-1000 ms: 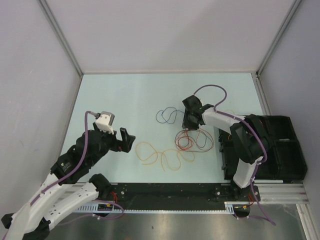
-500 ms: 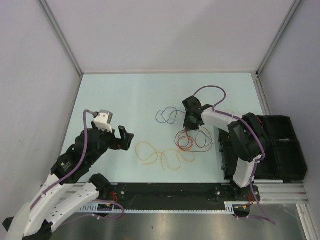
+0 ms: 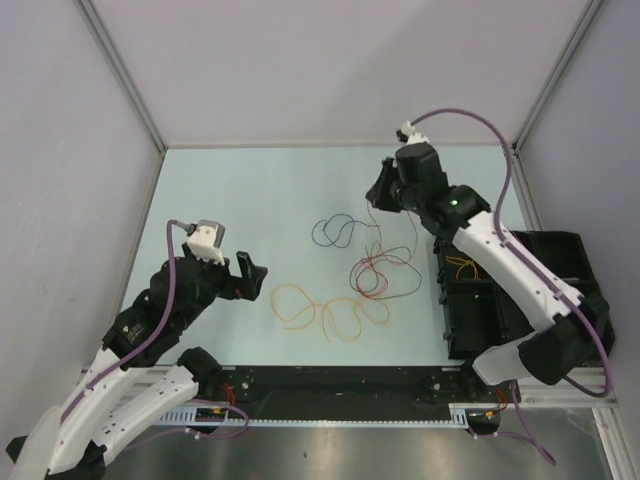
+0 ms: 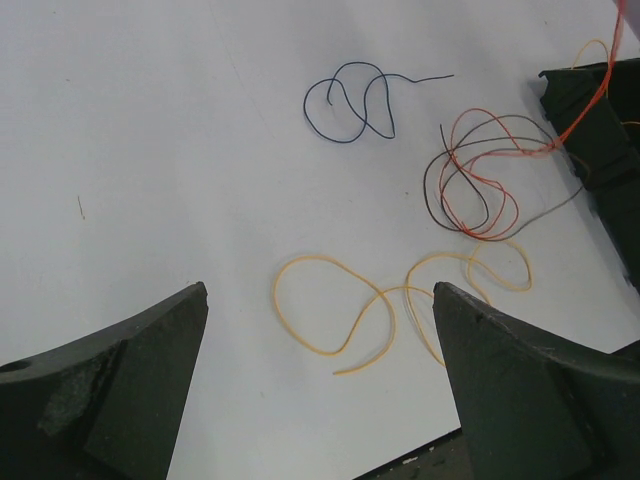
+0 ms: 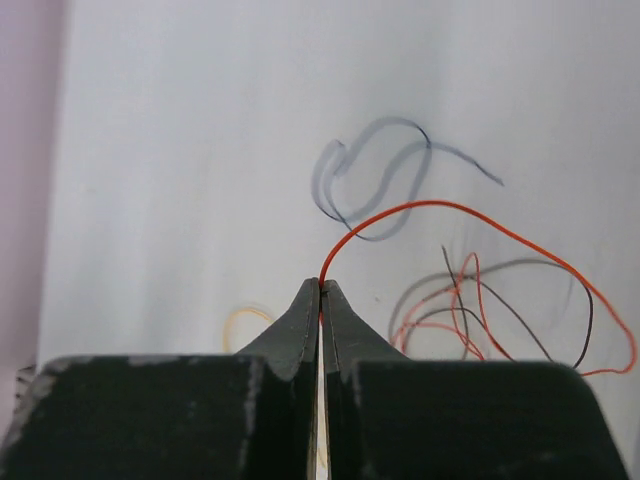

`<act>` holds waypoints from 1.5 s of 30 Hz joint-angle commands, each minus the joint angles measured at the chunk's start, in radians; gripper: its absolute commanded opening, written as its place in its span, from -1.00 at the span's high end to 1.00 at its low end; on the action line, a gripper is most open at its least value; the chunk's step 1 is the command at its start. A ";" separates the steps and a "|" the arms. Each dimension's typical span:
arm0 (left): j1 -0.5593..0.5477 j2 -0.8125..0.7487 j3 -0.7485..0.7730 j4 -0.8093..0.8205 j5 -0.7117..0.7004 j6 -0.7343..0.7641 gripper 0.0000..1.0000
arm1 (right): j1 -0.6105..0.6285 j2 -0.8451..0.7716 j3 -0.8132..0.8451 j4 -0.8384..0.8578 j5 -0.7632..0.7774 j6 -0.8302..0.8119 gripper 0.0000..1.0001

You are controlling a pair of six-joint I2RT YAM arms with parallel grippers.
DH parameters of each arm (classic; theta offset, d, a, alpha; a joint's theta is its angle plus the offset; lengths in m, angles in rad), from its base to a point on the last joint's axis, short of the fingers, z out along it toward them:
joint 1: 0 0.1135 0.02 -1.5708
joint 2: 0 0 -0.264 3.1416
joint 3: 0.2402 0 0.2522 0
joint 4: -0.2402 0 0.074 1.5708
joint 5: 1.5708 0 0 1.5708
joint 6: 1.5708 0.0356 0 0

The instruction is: Untangle the cables

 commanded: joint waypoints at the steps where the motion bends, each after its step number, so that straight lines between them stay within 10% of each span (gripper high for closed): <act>1: 0.009 -0.007 -0.003 0.033 0.014 0.025 -1.00 | 0.058 -0.101 0.256 -0.007 0.018 -0.141 1.00; 13: 0.009 -0.001 -0.003 0.031 0.005 0.023 -0.99 | 0.502 0.016 0.964 -0.028 0.279 -0.628 1.00; 23: 0.009 0.010 -0.005 0.034 0.010 0.021 -1.00 | 0.734 -0.048 0.779 0.293 0.820 -1.021 1.00; 29: 0.009 0.109 0.011 0.069 0.071 -0.079 -0.99 | 0.804 -0.111 0.687 0.344 0.824 -1.035 1.00; 37: -0.005 0.240 0.008 0.508 0.344 -0.141 -0.89 | 0.870 -0.194 0.610 0.292 0.813 -0.953 1.00; 45: -0.247 0.359 -0.017 0.812 0.372 -0.131 -0.87 | 0.897 -0.260 0.547 0.296 0.819 -0.911 1.00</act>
